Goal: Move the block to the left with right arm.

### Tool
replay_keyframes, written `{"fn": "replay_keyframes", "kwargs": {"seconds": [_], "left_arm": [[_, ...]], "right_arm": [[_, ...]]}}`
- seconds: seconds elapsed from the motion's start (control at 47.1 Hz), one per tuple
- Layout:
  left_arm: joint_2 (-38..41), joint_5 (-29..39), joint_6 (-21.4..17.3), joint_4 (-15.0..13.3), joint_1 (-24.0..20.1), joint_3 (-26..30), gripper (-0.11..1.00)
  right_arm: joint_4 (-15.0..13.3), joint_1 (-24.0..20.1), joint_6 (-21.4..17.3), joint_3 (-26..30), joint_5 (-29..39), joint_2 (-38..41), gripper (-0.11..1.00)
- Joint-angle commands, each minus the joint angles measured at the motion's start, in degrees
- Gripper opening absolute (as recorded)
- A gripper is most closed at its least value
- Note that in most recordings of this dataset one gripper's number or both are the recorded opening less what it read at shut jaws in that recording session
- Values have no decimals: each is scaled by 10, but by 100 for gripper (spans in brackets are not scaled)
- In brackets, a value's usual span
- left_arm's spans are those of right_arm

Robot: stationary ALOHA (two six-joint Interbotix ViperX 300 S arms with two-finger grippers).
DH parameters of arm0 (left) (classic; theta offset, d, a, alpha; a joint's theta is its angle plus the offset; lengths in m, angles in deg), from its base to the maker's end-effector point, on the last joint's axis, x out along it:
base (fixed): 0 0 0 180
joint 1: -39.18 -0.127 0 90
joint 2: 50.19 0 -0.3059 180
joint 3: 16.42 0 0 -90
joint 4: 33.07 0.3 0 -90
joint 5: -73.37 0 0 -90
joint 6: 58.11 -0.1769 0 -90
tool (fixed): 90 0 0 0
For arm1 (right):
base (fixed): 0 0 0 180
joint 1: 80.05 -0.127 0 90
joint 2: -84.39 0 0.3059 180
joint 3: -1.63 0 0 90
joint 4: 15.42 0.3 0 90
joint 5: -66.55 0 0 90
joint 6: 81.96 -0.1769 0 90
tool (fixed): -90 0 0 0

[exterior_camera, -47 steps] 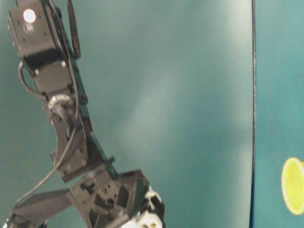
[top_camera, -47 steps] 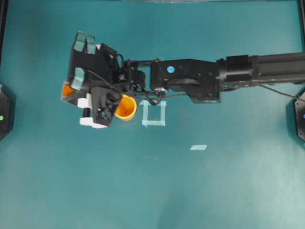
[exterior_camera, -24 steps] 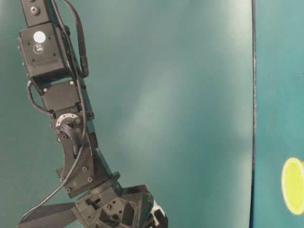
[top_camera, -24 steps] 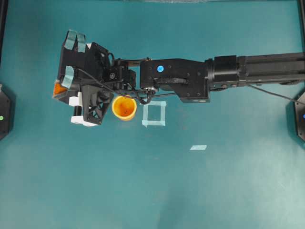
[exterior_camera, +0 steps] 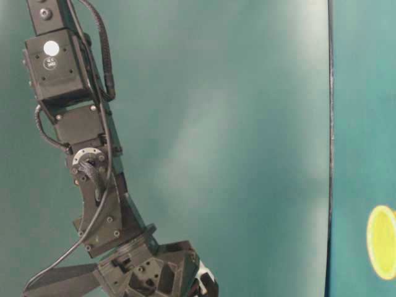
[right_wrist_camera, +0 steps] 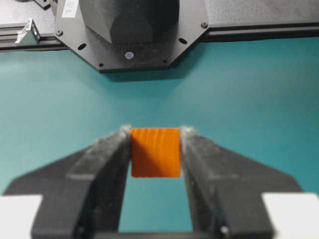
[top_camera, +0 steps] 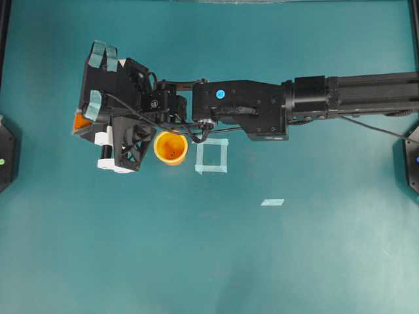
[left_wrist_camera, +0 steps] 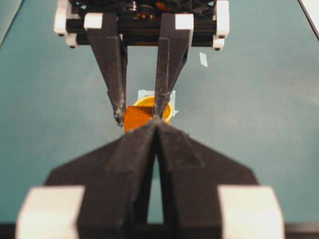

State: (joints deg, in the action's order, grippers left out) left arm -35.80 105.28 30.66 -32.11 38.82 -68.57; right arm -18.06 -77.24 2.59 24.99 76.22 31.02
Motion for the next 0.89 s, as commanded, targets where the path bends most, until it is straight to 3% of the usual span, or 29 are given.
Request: {"fn": "replay_keyframes", "kwargs": {"seconds": [0.0, 0.297, 0.87], "left_arm": [[9, -6, -1, 2, -1, 13, 0], [5, -7, -23, 1, -1, 16, 0], [5, -6, -25, 1, -1, 16, 0]], "right_arm": [[-1, -2, -1, 17, -3, -15, 40], [-1, -2, -1, 17, -4, -15, 40], [1, -5, -3, 25, -22, 1, 40]]}}
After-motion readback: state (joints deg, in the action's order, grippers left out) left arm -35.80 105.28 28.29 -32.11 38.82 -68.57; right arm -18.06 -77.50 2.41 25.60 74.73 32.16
